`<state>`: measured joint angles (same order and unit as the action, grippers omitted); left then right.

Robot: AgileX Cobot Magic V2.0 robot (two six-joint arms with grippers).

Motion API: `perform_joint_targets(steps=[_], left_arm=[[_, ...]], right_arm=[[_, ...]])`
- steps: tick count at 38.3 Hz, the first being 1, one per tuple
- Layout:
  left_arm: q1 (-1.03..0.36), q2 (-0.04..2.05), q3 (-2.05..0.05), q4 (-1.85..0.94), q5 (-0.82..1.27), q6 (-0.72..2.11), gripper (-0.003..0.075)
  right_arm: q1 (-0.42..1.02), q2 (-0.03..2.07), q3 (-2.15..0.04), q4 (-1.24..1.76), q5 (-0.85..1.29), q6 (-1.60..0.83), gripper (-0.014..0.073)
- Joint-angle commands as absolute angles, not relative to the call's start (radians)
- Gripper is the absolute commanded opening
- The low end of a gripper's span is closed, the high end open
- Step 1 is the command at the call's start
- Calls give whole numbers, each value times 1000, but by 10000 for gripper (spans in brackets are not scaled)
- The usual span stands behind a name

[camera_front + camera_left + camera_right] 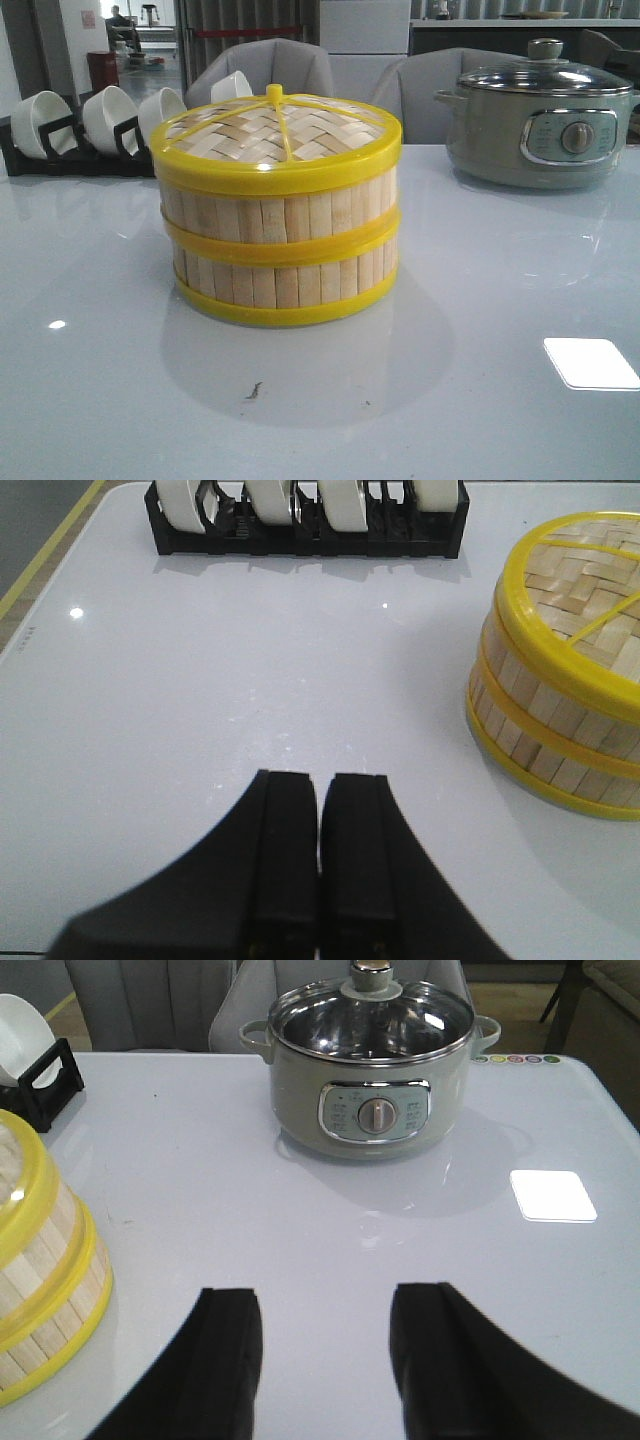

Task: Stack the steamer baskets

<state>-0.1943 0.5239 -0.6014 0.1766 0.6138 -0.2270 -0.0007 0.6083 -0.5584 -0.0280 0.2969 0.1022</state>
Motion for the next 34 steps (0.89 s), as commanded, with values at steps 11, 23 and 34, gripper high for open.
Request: perform_joint_targets(steps=[11, 23, 34], left_arm=[[-190, 528, -629, 184, 538, -236, 87], [-190, 528, -629, 184, 538, -236, 87], [-190, 528, -629, 184, 538, -236, 87]], right_arm=[[-14, 342, -340, -35, 220, 96, 347], [-14, 342, -338, -34, 206, 96, 70], [-13, 342, -338, -34, 216, 96, 68]])
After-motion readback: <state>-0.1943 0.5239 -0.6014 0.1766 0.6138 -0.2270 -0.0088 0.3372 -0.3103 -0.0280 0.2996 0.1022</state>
